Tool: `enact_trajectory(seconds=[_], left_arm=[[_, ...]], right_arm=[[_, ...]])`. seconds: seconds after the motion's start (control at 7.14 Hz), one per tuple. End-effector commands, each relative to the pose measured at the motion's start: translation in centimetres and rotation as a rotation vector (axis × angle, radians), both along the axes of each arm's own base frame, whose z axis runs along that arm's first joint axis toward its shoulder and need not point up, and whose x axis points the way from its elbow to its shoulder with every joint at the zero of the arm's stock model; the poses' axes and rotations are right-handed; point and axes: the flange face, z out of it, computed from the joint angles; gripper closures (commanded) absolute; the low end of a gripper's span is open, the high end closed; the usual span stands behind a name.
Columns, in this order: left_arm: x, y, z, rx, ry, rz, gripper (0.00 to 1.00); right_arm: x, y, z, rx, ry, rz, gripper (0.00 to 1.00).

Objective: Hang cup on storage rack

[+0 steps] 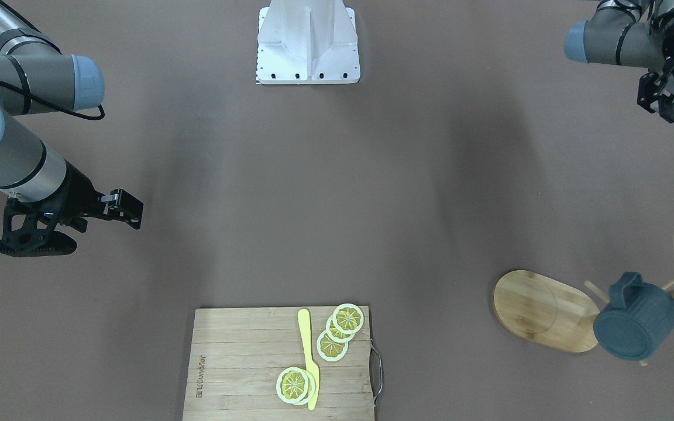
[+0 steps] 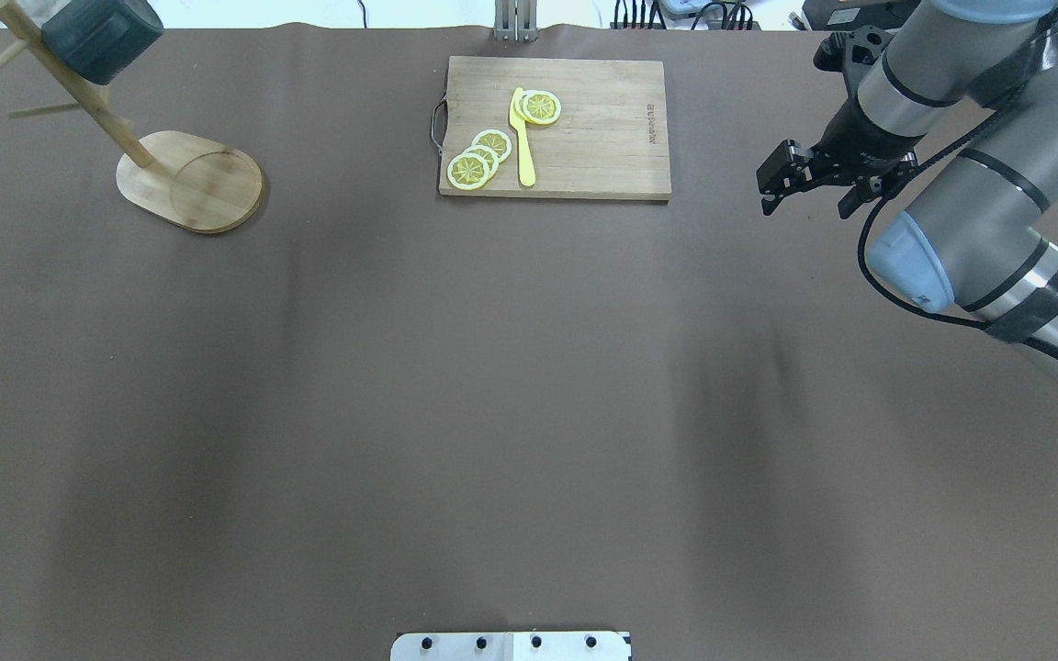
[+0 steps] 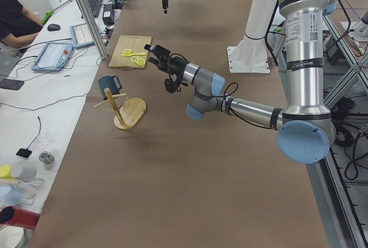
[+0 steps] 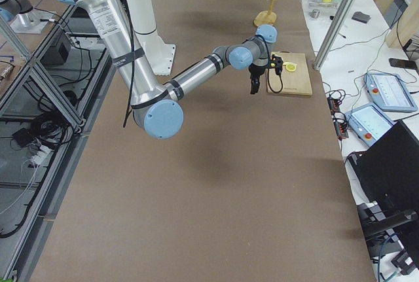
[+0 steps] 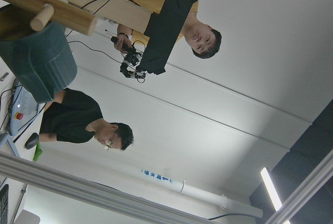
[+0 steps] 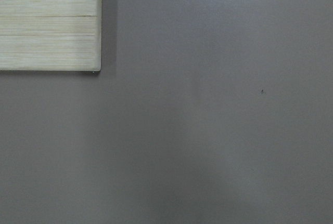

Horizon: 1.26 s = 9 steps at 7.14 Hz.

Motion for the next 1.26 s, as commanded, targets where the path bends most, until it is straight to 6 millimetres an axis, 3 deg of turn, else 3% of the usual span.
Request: enact_trajectory(seconds=[0.0, 0.28, 0.56, 0.84, 1.12], left_arm=[[-4.2, -1.7, -3.8, 0.006, -0.353, -0.233, 0.02], [-9.7, -5.0, -4.4, -0.093, -0.745, -0.386, 0.02], [-13.6, -6.7, -3.8, -0.194, -1.099, -0.515, 0.02], [-17.0, -8.7, -0.5, -0.308, -1.410, -0.496, 0.02], [-20.1, -10.8, 4.3, -0.394, -1.949, -0.343, 0.02]], right_arm=[[2.2, -0.6, 1.5, -0.011, 0.011, 0.024, 0.00], [6.6, -2.0, 3.9, -0.008, 0.031, 0.059, 0.00], [13.7, -2.5, 8.0, 0.004, 0.054, 0.088, 0.00], [19.9, -1.7, 13.1, 0.007, 0.103, 0.104, 0.00], [23.9, 0.3, 17.6, -0.014, 0.128, 0.104, 0.00]])
